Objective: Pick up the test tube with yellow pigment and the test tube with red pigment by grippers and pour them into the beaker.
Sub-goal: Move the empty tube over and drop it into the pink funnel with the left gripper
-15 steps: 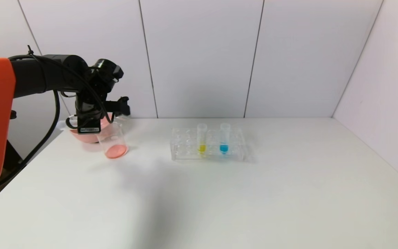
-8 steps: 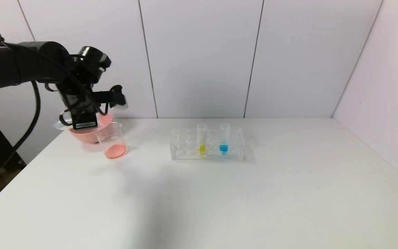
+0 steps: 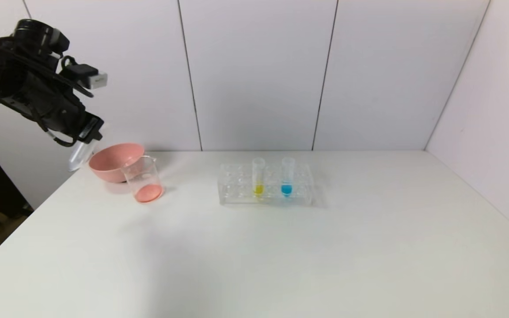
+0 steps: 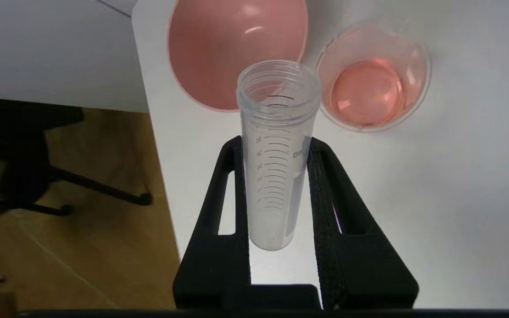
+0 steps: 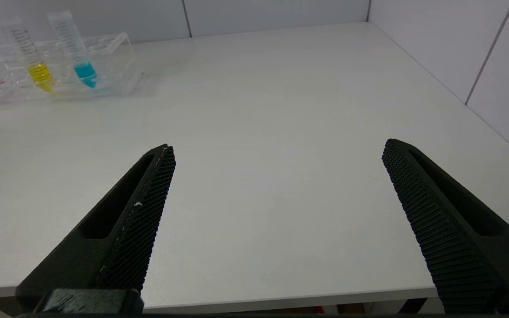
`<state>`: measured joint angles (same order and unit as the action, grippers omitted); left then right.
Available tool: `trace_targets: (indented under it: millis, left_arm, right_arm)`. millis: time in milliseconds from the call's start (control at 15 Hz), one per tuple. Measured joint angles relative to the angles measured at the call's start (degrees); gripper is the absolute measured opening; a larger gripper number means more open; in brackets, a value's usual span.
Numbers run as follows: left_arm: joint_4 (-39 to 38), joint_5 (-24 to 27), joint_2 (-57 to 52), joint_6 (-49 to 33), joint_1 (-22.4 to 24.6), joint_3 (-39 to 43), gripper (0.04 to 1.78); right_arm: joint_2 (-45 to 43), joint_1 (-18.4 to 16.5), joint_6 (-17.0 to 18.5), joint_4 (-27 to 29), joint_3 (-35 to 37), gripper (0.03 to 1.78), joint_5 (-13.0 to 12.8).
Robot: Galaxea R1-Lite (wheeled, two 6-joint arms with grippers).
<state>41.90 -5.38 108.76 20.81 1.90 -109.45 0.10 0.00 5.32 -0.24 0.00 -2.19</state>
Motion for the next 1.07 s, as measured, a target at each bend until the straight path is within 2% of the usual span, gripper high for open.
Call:
trace_targets:
  millis: [200, 333, 467, 667, 867, 1000, 1067]
  left_arm:
    - [-15.25, -1.29, -4.85, -11.86, 0.52, 13.82, 0.42]
    - [-27.84, -5.06, -8.00, -14.34, 0.55, 25.03, 0.42]
    - [-43.50, -8.55, -10.53, -15.25, 0.55, 36.74, 0.42]
    - [-69.99, -10.72, -11.63, -16.19, 0.55, 52.15, 0.42]
    - [-92.39, -13.73, -7.23, -20.10, 0.49, 59.10, 0.42]
    - [-100.22, -14.69, -3.06, -22.89, 0.44, 60.00, 0.42]
    - [-101.18, -15.18, -0.96, -24.14, 0.40, 59.54, 0.42]
  right_arm:
    - [0.00, 0.00, 0.00, 0.00, 0.00, 1.71, 0.00]
    - [0.00, 0.00, 0.00, 0.00, 0.00, 1.71, 0.00]
    - [0.00, 0.00, 0.02, 0.00, 0.00, 1.71, 0.00]
    - [0.00, 0.00, 0.02, 0.02, 0.00, 1.71, 0.00]
    - [0.00, 0.00, 0.00, 0.00, 0.00, 1.71, 0.00]
    - [0.00, 0.00, 0.02, 0.00, 0.00, 1.71, 0.00]
    - [0.00, 0.00, 0.00, 0.02, 0.00, 1.71, 0.02]
